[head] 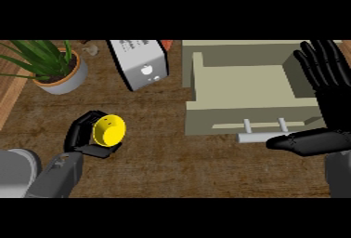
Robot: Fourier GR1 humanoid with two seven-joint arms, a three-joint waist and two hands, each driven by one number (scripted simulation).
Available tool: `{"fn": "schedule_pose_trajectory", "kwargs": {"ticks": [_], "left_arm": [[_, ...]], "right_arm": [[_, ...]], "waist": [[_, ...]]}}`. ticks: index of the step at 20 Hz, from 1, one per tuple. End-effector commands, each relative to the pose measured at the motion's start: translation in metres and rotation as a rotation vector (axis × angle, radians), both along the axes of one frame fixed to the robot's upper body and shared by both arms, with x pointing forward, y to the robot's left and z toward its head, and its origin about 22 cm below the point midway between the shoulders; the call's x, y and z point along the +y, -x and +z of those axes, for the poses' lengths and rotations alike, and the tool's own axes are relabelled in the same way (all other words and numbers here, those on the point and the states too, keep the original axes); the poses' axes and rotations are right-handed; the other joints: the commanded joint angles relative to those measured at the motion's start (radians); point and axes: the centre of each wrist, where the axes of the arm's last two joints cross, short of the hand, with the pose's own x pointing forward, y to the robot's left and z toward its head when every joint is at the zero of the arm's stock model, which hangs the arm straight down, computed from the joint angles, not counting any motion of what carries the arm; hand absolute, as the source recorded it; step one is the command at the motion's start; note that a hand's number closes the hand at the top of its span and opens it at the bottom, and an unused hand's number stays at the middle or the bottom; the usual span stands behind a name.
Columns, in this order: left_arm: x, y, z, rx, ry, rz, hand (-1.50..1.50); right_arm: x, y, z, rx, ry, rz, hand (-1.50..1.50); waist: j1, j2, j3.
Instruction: Pick up the cup, place it into the drawer and close the drawer
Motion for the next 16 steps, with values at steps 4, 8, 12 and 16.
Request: {"fn": "schedule_pose_trajectory", "kwargs": {"ticks": [4, 8, 12, 16], "left_arm": [[-0.027, 0.013, -0.018, -0.214, 0.148, 0.291, 1.5], [-0.052, -0.022, 0.008, -0.27, 0.239, 0.127, 1.5], [-0.052, -0.063, 0.055, -0.277, 0.212, -0.008, 1.5], [-0.11, -0.09, 0.094, -0.322, 0.2, -0.05, 1.5]], "right_arm": [[0.002, 0.005, -0.004, 0.012, -0.006, -0.017, -1.5], [-0.012, 0.004, -0.002, 0.012, -0.01, -0.023, -1.5], [0.006, -0.007, -0.01, 0.008, 0.009, -0.028, -1.5], [-0.006, -0.001, 0.0, 0.019, 0.011, -0.05, -1.5]], "waist": [[0.013, -0.008, 0.002], [0.01, -0.011, 0.003], [0.03, -0.016, 0.005], [0.039, -0.024, 0.007]]}}
